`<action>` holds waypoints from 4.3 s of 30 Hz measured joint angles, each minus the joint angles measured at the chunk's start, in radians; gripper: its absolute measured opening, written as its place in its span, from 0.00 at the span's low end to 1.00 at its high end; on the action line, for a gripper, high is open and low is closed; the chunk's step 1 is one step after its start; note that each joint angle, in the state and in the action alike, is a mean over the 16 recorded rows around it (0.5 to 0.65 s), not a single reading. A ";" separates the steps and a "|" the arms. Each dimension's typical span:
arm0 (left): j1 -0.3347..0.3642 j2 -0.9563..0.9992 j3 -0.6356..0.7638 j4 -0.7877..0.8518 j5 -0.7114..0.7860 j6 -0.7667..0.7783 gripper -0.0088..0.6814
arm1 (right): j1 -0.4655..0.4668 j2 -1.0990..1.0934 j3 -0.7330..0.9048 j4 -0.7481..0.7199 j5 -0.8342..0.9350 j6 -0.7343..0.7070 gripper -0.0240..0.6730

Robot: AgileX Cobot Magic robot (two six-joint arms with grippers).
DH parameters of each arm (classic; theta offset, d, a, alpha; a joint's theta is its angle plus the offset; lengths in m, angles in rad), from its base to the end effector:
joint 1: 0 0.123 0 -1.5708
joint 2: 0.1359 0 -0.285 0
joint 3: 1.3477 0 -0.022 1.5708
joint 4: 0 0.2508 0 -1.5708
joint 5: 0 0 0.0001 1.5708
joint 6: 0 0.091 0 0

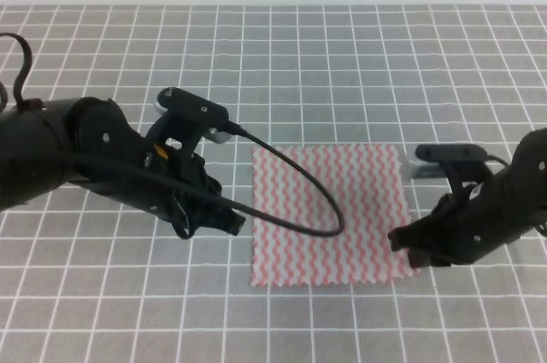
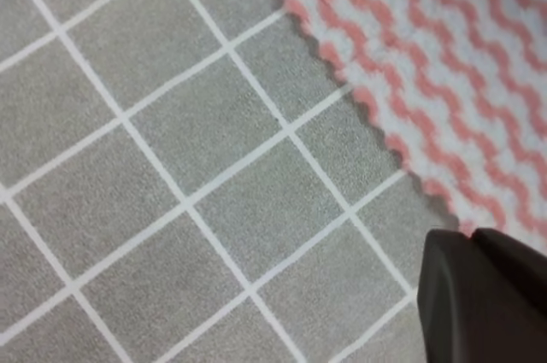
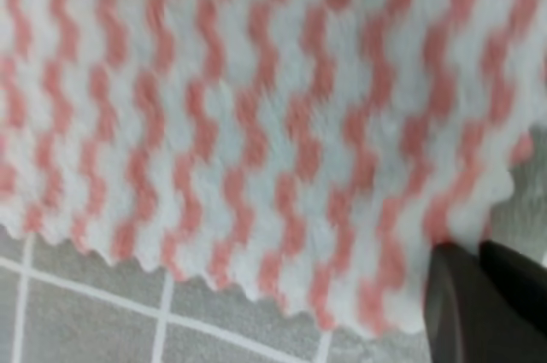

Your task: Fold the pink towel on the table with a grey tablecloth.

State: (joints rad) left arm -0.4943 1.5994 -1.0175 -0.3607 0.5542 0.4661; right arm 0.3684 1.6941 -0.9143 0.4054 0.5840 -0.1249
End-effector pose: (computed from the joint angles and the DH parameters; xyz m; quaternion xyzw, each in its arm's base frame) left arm 0.2777 -0.1689 0.2282 0.3300 0.8998 -0.1341 0.2519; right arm 0.2811 0.1298 0.1713 -0.0912 0.9762 0.1509 0.1262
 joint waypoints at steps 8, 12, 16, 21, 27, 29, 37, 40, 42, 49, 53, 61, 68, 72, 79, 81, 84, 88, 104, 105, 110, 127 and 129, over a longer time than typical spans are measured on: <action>0.000 0.009 -0.001 0.008 0.045 0.078 0.03 | 0.000 -0.011 -0.045 0.000 0.016 -0.008 0.01; 0.000 0.015 -0.001 0.012 0.082 0.136 0.11 | 0.000 -0.013 -0.072 0.001 0.025 -0.009 0.01; 0.000 0.021 -0.003 0.013 0.117 0.200 0.23 | 0.000 -0.011 -0.100 0.001 0.037 -0.009 0.01; -0.002 0.027 -0.012 0.011 0.148 0.286 0.42 | 0.000 -0.007 -0.133 0.002 0.049 -0.008 0.01; -0.023 0.029 -0.026 0.006 0.158 0.377 0.59 | 0.000 -0.004 -0.161 0.004 0.052 -0.009 0.01; -0.041 0.030 -0.030 0.006 0.153 0.405 0.62 | 0.000 -0.006 -0.167 0.005 0.051 -0.009 0.01; -0.142 0.056 -0.036 0.026 0.105 0.451 0.63 | 0.000 -0.010 -0.174 0.005 0.042 -0.009 0.01; -0.182 0.068 -0.036 0.038 0.083 0.451 0.63 | 0.000 -0.010 -0.177 0.005 0.041 -0.009 0.01; -0.202 0.078 -0.036 0.047 0.068 0.445 0.63 | 0.000 -0.010 -0.182 0.004 0.040 -0.009 0.01; -0.235 0.101 -0.036 0.077 0.028 0.415 0.63 | 0.000 -0.009 -0.208 0.002 0.040 -0.009 0.01; -0.239 0.106 -0.036 0.090 0.002 0.408 0.63 | 0.000 -0.011 -0.223 0.001 0.042 -0.009 0.01; -0.239 0.126 -0.037 0.103 -0.040 0.402 0.62 | 0.000 -0.012 -0.240 -0.001 0.045 -0.009 0.01; -0.239 0.154 -0.037 0.108 -0.051 0.387 0.61 | -0.001 -0.011 -0.243 -0.012 0.047 -0.009 0.01; -0.239 0.167 -0.037 0.122 -0.052 0.365 0.54 | -0.003 -0.009 -0.245 -0.020 0.049 -0.009 0.01; -0.239 0.175 -0.037 0.156 -0.070 0.316 0.30 | -0.015 -0.011 -0.245 -0.032 0.065 -0.009 0.01; -0.239 0.176 -0.037 0.166 -0.083 0.304 0.22 | -0.018 -0.010 -0.245 -0.032 0.071 -0.009 0.01; -0.239 0.176 -0.037 0.177 -0.104 0.292 0.12 | -0.023 -0.009 -0.245 -0.033 0.080 -0.009 0.01; -0.238 0.176 -0.037 0.183 -0.135 0.280 0.04 | -0.028 -0.010 -0.245 -0.038 0.094 -0.009 0.01; -0.220 0.170 -0.036 0.189 -0.258 0.238 0.01 | -0.030 -0.012 -0.244 -0.073 0.130 -0.009 0.01; -0.219 0.170 -0.036 0.190 -0.265 0.236 0.01 | -0.030 -0.012 -0.244 -0.074 0.130 -0.009 0.01; -0.218 0.173 -0.037 0.192 -0.294 0.228 0.01 | -0.030 -0.014 -0.245 -0.078 0.130 -0.009 0.01; -0.190 0.220 -0.095 0.193 -0.316 0.178 0.01 | -0.030 -0.014 -0.245 -0.084 0.102 -0.009 0.01; -0.186 0.221 -0.100 0.193 -0.320 0.179 0.01 | -0.030 -0.014 -0.245 -0.084 0.094 -0.009 0.01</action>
State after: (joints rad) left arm -0.6806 1.8205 -1.1171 -0.1677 0.2342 0.6446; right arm 0.3384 1.6797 -1.1592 0.3213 0.6780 -0.1339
